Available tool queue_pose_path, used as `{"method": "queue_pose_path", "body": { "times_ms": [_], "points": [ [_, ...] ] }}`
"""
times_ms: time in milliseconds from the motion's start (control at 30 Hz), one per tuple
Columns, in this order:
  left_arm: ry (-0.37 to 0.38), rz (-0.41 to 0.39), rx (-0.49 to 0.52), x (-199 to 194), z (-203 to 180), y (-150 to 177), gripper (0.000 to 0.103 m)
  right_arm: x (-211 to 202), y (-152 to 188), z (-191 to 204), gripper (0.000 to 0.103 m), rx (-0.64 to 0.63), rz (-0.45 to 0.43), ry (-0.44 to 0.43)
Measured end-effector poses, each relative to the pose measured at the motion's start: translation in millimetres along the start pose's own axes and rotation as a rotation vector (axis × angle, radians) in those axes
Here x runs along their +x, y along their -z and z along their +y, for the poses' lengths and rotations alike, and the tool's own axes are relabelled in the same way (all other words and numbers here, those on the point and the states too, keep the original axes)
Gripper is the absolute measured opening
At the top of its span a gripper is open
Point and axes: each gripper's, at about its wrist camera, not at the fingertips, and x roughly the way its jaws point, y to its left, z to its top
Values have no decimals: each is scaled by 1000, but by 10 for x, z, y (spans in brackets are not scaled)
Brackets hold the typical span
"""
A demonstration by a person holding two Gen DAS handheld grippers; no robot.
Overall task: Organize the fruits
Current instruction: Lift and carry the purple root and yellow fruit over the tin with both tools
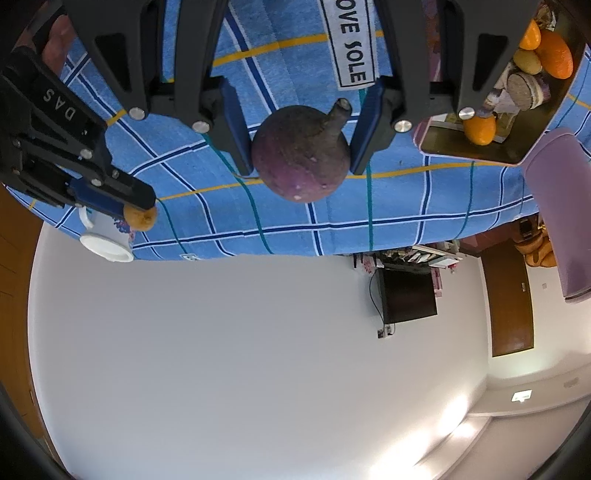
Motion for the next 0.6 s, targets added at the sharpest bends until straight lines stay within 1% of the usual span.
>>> {"method": "queue_pose_path", "body": {
  "times_ms": [200,600],
  "points": [
    [-11,-11,11,-85,20,28,55,-43,14,20,26,-8,-7,-3],
    [-5,-3,7,-219,105,92,55,-77,24,106,26,-27,-13,-11]
  ]
}}
